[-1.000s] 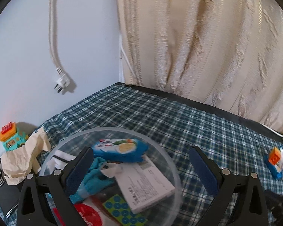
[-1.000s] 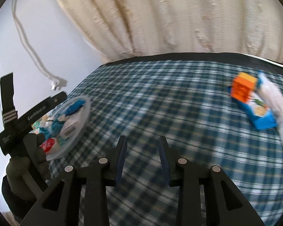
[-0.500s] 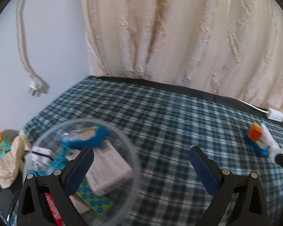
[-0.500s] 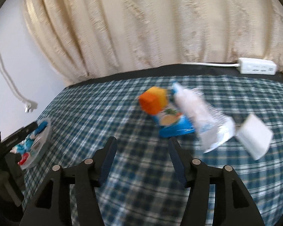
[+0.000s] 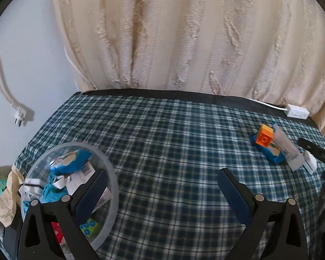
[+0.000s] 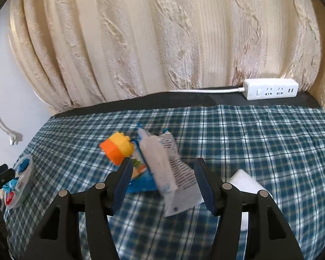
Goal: Organize objects
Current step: 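Grasp the white plastic packet with the right gripper while the left gripper grasps the orange block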
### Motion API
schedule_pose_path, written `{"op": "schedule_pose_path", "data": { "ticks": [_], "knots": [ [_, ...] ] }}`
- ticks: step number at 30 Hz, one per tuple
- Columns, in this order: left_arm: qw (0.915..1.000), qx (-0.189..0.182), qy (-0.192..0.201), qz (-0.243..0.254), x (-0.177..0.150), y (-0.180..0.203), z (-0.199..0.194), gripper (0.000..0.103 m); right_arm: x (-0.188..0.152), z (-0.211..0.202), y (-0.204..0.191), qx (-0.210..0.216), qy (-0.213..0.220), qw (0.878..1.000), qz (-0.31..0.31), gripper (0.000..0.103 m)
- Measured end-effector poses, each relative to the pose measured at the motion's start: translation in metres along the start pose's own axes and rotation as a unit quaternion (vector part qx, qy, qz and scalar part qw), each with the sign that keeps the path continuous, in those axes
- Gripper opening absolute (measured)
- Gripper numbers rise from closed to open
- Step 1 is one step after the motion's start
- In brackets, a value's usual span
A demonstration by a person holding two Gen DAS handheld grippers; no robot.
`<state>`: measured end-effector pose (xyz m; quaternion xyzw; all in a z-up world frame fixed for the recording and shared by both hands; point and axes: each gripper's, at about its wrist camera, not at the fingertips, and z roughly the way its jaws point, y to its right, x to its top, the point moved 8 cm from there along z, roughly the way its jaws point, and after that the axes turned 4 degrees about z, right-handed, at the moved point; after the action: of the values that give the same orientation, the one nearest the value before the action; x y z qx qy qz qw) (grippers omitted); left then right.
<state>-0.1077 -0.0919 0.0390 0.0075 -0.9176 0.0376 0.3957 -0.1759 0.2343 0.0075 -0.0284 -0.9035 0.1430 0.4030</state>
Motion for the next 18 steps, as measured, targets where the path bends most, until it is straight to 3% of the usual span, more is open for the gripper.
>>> {"op": "schedule_pose_path", "data": {
  "ticks": [6,10,14,18],
  "knots": [
    [0.9995,-0.023,-0.003,0.02,0.01,0.026,-0.004,0.103,0.003,0.031,0.003,0.037,-0.043,0.998,-0.001,0.06],
    [0.999,-0.031,-0.005,0.031,0.016,0.041,0.0,0.103,0.003,0.051,0.01,0.031,-0.06,0.998,-0.001,0.06],
    [0.9985,-0.036,-0.01,0.039,0.021,0.054,0.009,0.103,0.001,0.058,0.014,0.051,-0.072,0.996,0.013,0.06],
    [0.9977,-0.046,-0.016,0.047,0.024,0.071,0.019,0.103,-0.004,0.062,0.007,0.049,-0.082,0.995,-0.01,0.06]
  ]
}}
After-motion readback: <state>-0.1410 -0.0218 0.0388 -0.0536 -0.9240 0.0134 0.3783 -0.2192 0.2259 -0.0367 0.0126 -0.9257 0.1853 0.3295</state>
